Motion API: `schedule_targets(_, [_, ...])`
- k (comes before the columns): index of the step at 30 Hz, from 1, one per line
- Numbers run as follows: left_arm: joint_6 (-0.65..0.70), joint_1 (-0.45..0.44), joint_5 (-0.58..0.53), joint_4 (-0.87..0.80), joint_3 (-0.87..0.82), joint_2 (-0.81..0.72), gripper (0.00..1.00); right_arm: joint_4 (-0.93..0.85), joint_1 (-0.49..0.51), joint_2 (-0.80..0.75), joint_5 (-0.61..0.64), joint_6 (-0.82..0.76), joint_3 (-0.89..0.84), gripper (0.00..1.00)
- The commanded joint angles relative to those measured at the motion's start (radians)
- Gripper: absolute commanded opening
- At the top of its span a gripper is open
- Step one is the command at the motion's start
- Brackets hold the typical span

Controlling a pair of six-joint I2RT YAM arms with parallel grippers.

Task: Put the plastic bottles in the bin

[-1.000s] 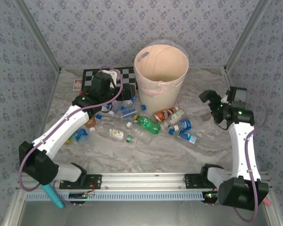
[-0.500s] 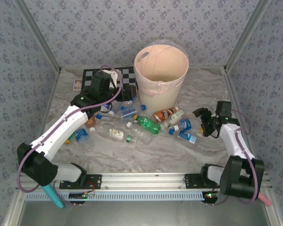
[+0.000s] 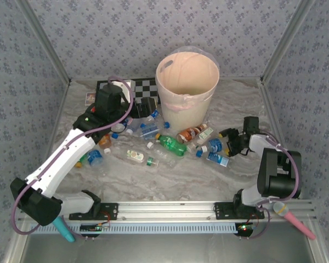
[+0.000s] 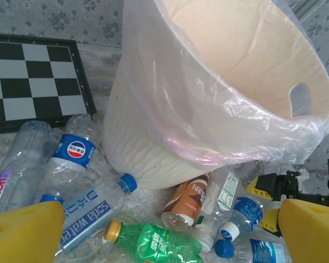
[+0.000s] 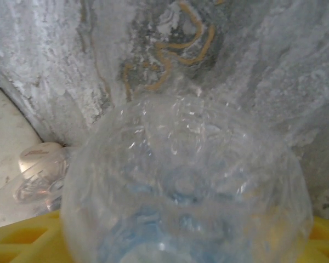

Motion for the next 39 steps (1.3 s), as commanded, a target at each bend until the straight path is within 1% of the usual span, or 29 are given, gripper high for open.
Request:
schedule_targets(1, [-0.010, -0.009, -0.016, -0.023, 0.045, 0.000, 1.00, 0.003, 0.000, 0.017, 0.018, -0.001, 0.033, 0.71])
schedule_targets(2, [-0.010, -0.010, -0.016, -0.021, 0.049, 0.004, 1.00, 0.006, -0.003, 0.017, 0.017, -0.006, 0.036, 0.65])
schedule_targets(3, [-0.010, -0.011, -0.016, -0.020, 0.053, 0.011, 1.00, 0.010, -0.005, 0.019, 0.012, -0.008, 0.038, 0.62])
schedule_targets(9, [-0.008, -0.034, -0.027, -0.028, 0.106, 0.056, 1.00, -0.023, -0.040, -0.002, -0.006, -0.033, 0.062, 0.56])
schedule_targets(15, [0.000, -0.061, -0.047, -0.039, 0.163, 0.100, 1.00, -0.068, -0.099, -0.071, -0.029, -0.048, 0.072, 0.56])
schedule_targets(20, [0.022, -0.069, -0.071, -0.080, 0.246, 0.139, 1.00, -0.102, -0.175, -0.161, -0.064, -0.053, 0.090, 0.56])
schedule_targets(24, [0.041, -0.069, -0.078, -0.102, 0.309, 0.180, 1.00, -0.111, -0.233, -0.251, -0.104, -0.043, 0.131, 0.55])
schedule_targets(27, [0.053, -0.070, -0.079, -0.119, 0.355, 0.209, 1.00, -0.133, -0.257, -0.320, -0.104, -0.052, 0.188, 0.55])
schedule_targets(30, [0.056, -0.070, -0.088, -0.117, 0.381, 0.225, 1.00, -0.178, -0.261, -0.350, -0.085, -0.080, 0.276, 0.55])
schedule_targets(34, [0.072, -0.070, -0.090, -0.122, 0.409, 0.242, 1.00, -0.107, -0.256, -0.369, -0.085, -0.034, 0.344, 0.54])
schedule_targets(39, [0.080, -0.070, -0.094, -0.135, 0.426, 0.245, 1.00, -0.072, -0.205, -0.362, -0.034, -0.031, 0.476, 0.54])
